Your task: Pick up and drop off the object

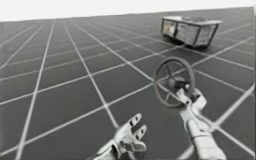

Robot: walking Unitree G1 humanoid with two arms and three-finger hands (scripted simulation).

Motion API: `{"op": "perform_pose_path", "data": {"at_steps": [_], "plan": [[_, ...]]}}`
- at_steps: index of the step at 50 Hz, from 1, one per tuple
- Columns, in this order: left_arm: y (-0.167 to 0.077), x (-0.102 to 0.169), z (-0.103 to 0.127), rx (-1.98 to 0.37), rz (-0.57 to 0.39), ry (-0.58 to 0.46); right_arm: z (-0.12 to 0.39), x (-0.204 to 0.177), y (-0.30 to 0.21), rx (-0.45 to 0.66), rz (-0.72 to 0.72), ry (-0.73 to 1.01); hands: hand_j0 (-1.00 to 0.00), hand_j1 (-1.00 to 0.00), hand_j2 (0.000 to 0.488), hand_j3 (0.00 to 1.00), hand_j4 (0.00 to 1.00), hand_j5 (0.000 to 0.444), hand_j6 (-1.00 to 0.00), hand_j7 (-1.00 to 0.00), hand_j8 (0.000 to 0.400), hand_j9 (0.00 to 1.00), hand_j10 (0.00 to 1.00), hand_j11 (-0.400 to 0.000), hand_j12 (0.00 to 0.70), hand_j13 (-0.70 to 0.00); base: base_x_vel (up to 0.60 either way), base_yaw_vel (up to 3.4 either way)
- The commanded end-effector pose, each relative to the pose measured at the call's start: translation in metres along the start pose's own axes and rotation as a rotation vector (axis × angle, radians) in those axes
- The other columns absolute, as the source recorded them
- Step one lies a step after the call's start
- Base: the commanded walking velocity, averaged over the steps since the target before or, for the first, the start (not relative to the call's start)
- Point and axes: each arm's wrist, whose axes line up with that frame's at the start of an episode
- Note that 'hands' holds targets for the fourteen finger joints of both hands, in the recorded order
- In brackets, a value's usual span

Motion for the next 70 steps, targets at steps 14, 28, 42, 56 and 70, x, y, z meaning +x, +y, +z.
{"op": "perform_pose_path", "data": {"at_steps": [14,28,42,56,70], "plan": [[0.0031,-0.0029,-0.0002,-0.014,-0.004,-0.014,0.0069,-0.0056,0.0112,0.000,0.032,-0.030,0.00,0.00,0.000,1.00,1.00,0.000,0.00,0.00,0.000,1.00,1.00,-0.400,0.000,-0.700,0.58,0.03],[0.0031,-0.0029,-0.0002,-0.014,-0.004,-0.014,0.0069,-0.0056,0.0112,0.000,0.032,-0.030,0.00,0.00,0.000,1.00,1.00,0.000,0.00,0.00,0.000,1.00,1.00,-0.400,0.000,-0.700,0.56,0.07],[0.0031,-0.0029,-0.0002,-0.014,-0.004,-0.014,0.0069,-0.0056,0.0112,0.000,0.032,-0.030,0.00,0.00,0.000,1.00,1.00,0.000,0.00,0.00,0.000,1.00,1.00,-0.400,0.000,-0.700,0.57,0.05],[0.0031,-0.0029,-0.0002,-0.014,-0.004,-0.014,0.0069,-0.0056,0.0112,0.000,0.032,-0.030,0.00,0.00,0.000,1.00,1.00,0.000,0.00,0.00,0.000,1.00,1.00,-0.400,0.000,-0.700,0.57,0.06],[0.0031,-0.0029,-0.0002,-0.014,-0.004,-0.014,0.0069,-0.0056,0.0112,0.000,0.032,-0.030,0.00,0.00,0.000,1.00,1.00,0.000,0.00,0.00,0.000,1.00,1.00,-0.400,0.000,-0.700,0.57,0.05]]}}
